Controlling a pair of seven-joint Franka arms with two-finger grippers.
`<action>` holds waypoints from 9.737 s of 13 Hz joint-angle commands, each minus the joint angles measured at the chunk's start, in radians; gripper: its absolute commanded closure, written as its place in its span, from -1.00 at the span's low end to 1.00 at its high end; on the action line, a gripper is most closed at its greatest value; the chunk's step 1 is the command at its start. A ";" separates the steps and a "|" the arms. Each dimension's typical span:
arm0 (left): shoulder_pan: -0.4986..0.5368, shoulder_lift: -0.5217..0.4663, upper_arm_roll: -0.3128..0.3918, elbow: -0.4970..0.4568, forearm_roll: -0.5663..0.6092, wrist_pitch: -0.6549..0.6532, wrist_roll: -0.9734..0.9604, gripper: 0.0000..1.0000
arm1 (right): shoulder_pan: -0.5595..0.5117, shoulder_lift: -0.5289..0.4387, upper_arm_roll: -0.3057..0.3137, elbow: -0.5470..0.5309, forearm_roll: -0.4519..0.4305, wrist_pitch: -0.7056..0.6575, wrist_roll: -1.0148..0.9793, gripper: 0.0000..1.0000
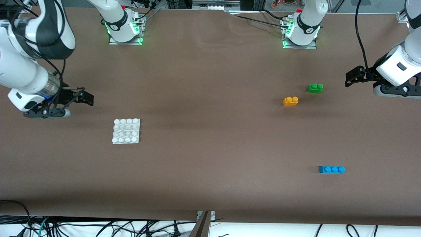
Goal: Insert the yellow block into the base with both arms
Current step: 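Move the right gripper down to the white base plate's edge, then close the right gripper on the white base plate's edge, then slide the white base plate with the right gripper toward the table's middle, then open the right gripper and draw it back from the plate, then lower the left gripper over the yellow block while the right gripper retreats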
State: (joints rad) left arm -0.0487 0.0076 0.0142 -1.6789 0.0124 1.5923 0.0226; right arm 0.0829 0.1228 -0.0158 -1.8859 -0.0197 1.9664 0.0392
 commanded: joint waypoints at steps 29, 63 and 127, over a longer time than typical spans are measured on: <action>-0.008 0.009 0.007 0.024 -0.019 -0.021 -0.009 -1.00 | 0.002 0.440 0.025 -0.154 0.015 0.773 0.099 -0.93; -0.008 0.009 0.007 0.024 -0.019 -0.025 -0.009 -1.00 | 0.557 0.713 0.086 0.244 0.020 0.802 0.886 -0.60; -0.013 0.192 -0.169 -0.806 0.015 1.009 -0.236 -1.00 | 0.017 -0.069 -0.053 0.314 -0.025 -0.419 0.034 -0.99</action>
State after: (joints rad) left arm -0.0653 0.1944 -0.1492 -2.4749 0.0020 2.5813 -0.1885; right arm 0.1098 0.0446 -0.0680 -1.5945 -0.0372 1.5721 0.0620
